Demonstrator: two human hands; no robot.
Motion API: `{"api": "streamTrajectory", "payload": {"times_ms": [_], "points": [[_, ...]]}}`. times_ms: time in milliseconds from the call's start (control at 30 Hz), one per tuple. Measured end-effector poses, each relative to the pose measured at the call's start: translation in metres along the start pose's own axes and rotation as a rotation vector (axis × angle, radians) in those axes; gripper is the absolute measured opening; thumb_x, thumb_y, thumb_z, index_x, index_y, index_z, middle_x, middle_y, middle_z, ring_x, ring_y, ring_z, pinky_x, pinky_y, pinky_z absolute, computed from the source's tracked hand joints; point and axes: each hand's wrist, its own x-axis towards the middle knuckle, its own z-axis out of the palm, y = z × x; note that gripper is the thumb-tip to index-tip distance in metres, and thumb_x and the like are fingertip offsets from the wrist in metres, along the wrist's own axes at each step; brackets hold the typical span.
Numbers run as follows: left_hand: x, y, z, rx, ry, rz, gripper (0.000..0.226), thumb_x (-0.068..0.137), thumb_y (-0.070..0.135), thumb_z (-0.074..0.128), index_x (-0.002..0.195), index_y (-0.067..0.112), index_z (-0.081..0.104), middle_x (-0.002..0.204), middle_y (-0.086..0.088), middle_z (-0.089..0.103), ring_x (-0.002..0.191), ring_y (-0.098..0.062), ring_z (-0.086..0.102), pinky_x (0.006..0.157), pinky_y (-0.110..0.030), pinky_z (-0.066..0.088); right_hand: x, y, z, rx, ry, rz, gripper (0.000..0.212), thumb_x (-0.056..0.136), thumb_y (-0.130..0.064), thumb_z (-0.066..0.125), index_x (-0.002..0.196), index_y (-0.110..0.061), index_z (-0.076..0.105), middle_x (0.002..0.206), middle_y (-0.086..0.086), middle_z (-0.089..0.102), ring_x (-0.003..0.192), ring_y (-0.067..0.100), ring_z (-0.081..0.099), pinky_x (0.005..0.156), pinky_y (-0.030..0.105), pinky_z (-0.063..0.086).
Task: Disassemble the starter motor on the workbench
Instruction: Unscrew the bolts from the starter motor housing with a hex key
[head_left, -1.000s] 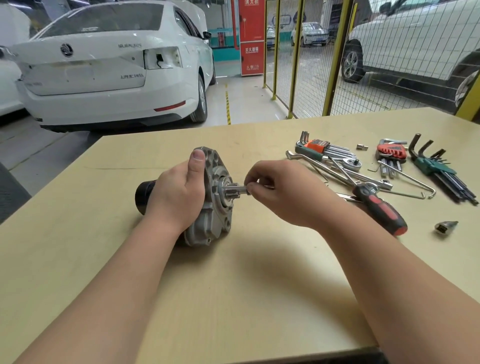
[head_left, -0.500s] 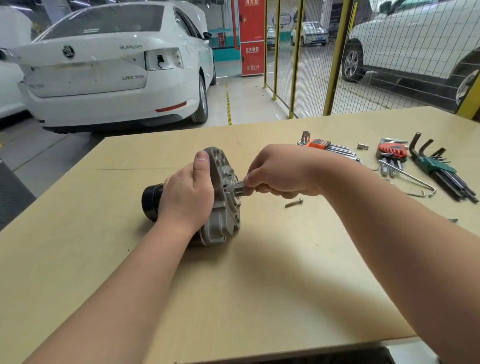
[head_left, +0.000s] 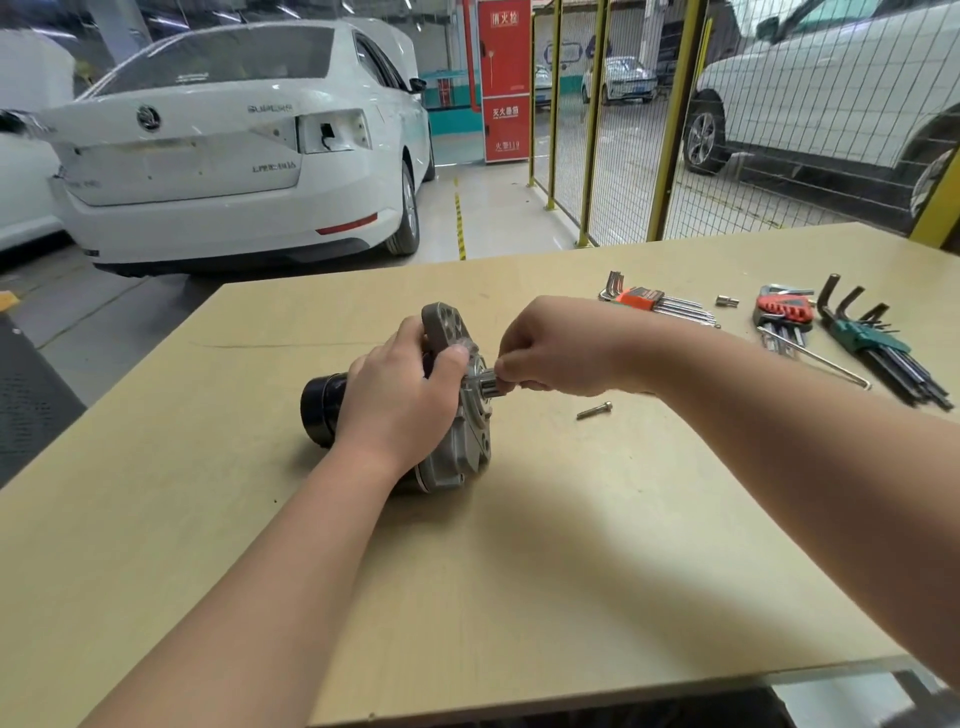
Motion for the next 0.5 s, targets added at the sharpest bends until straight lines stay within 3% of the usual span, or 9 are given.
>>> {"api": "streamTrajectory", "payload": {"times_ms": [100,267,500], "points": [[-0.001,0.001,-0.002,-0.043,0.009,-0.007,0.032,0.084,0.045,0.028,0.092,0.023,0.049,0.08,0.014,0.053,0.083,-0.017,0.045,0.088,-0.04,0.035,-0.006,0.001,0.007,-0.208,0.136,-0.12,0.024,0.091,-0.027,0.05,0.079,-0.015,0.066,0.067,0.0,0.062,0.056,0.014,0.051,0.047,0.025,0.039],[-0.002,0.0,-0.004,-0.14,0.008,-0.023,0.032,0.087,0.039,0.024,0.083,0.018,0.047,0.077,0.004,0.055,0.086,-0.022,0.051,0.093,-0.047,0.036,-0.01,0.006,0.014,-0.295,0.237,-0.238,0.018,0.091,-0.025,0.049,0.086,-0.016,0.063,0.076,0.0,0.063,0.075,0.023,0.054,0.065,0.035,0.048],[-0.002,-0.004,-0.004,-0.192,0.006,-0.026,0.026,0.087,0.04,0.025,0.08,0.025,0.045,0.075,0.005,0.054,0.087,-0.026,0.051,0.097,-0.051,0.036,-0.01,0.004,0.016,-0.489,0.313,-0.345,0.015,0.093,-0.028,0.042,0.088,-0.02,0.055,0.08,-0.003,0.063,0.076,0.025,0.055,0.063,0.034,0.049]]}}
